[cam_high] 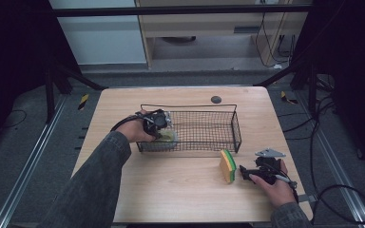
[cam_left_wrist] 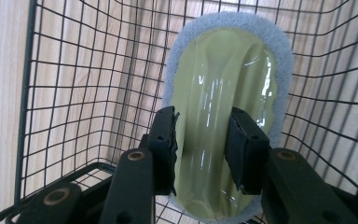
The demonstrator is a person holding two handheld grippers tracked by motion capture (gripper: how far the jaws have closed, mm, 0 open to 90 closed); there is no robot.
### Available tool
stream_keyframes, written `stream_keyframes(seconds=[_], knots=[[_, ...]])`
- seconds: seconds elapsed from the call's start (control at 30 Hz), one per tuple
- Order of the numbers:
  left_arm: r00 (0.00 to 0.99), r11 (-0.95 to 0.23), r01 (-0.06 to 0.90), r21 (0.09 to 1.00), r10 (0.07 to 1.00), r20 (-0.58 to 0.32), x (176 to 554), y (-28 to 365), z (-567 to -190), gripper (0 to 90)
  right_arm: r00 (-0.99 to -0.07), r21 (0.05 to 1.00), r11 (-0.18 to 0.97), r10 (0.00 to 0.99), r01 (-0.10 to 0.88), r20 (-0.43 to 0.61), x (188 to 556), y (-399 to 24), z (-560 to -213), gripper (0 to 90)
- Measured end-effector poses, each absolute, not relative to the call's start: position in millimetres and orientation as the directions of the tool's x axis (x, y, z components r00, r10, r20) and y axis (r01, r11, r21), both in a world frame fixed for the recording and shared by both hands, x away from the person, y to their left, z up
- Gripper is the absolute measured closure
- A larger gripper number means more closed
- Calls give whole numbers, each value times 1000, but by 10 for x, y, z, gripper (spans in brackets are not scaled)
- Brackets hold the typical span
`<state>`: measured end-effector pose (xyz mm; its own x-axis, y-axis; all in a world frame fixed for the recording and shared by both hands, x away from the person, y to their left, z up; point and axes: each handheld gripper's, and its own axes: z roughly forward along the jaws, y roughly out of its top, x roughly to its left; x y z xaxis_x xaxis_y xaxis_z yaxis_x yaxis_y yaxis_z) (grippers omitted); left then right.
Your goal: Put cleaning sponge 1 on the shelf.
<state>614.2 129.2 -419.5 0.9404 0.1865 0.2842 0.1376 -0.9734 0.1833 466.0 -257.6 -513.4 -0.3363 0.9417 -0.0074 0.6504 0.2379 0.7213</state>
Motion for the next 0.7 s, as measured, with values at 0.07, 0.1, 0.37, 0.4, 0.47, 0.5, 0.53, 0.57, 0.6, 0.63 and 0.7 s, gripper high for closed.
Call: stream_keyframes(seconds=[0.07,0.1,0.37,0.4,0.47,0.5,0.53,0.57,0.6,0.63,0.7], knots=[[940,-970,137,200,191,283,6127,1305,-4161,630,-337,722,238,942,650,-7,4661,-2576,-5134,5],[939,-968,138,207,195,284,6118,1311,-4143,624,-337,722,238,942,650,-7,4661,-2576,-5134,5],[926,-954,136,268,219,308,6052,1334,-3974,575,-337,722,238,942,650,-7,4661,-2576,-5134,5],[922,-953,139,270,224,316,6035,1333,-3946,543,-337,722,238,942,650,-7,4661,-2576,-5134,4],[917,-952,136,273,226,329,6021,1334,-3918,486,-337,722,238,941,650,-7,4661,-2576,-5134,4],[914,-952,136,276,228,336,6012,1336,-3901,468,-337,722,238,941,650,-7,4661,-2577,-5135,5],[910,-949,135,284,232,343,6005,1342,-3888,458,-337,722,238,941,650,-7,4662,-2576,-5135,4],[905,-946,140,293,243,351,6000,1347,-3876,440,-337,722,238,941,650,-7,4662,-2576,-5135,5],[898,-944,150,295,255,359,6001,1351,-3862,407,-337,722,238,941,650,-7,4662,-2576,-5135,5],[898,-944,150,295,255,359,6001,1351,-3862,357,-337,722,238,941,650,-7,4662,-2576,-5135,5],[866,-923,199,330,323,381,6025,1377,-3831,263,-338,722,239,941,650,-7,4662,-2577,-5134,5]])
